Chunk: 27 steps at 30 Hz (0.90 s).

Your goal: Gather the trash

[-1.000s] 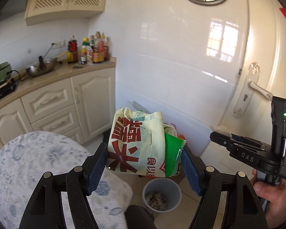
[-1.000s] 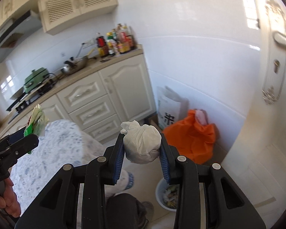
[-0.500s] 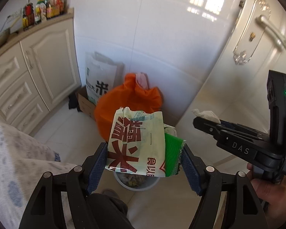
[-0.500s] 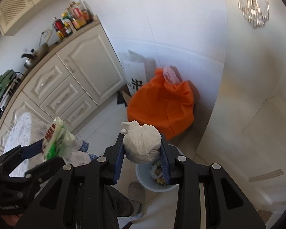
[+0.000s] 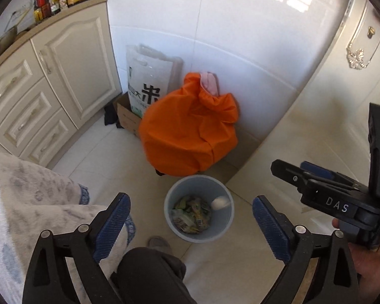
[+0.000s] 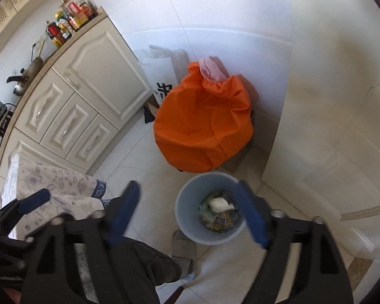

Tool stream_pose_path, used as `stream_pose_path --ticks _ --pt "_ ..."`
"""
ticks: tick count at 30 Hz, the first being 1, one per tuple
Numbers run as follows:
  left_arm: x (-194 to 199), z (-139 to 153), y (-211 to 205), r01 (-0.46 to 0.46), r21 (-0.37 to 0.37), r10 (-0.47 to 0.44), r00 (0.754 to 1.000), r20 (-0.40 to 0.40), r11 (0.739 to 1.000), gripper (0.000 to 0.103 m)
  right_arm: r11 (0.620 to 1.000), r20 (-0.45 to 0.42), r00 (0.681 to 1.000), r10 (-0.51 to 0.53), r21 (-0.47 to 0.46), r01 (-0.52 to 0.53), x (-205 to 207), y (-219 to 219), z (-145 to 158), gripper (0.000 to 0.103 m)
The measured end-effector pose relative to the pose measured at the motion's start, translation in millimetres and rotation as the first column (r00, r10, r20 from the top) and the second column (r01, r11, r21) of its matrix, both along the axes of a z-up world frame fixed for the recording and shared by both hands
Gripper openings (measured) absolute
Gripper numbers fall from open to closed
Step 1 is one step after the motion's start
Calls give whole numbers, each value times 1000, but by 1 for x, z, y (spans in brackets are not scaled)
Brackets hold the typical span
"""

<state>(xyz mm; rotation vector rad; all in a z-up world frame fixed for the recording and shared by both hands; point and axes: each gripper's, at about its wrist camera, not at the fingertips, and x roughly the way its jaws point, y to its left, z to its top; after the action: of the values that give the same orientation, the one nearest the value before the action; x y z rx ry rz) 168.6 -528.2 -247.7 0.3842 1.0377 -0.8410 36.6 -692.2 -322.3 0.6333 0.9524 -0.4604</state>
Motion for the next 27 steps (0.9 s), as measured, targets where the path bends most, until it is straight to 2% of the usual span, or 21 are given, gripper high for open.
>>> stream_pose_path --ticks 2,7,15,21,27 --pt "-10 7 21 -13 -11 13 1000 24 1000 100 1000 5 1000 -9 -3 9 -1 5 2 103" --pt "-29 35 62 -50 -61 55 996 76 997 102 1000 9 1000 -1 -15 1 1 20 12 103" --pt "-62 91 138 -118 -157 140 980 138 981 102 998 75 996 45 -47 -42 3 66 60 103" --pt "-92 140 222 -175 -240 226 952 205 955 102 991 149 983 110 -94 -96 9 113 107 103" --pt "-123 175 312 -247 -309 336 899 281 918 102 965 203 954 223 -186 -186 27 175 159 103"
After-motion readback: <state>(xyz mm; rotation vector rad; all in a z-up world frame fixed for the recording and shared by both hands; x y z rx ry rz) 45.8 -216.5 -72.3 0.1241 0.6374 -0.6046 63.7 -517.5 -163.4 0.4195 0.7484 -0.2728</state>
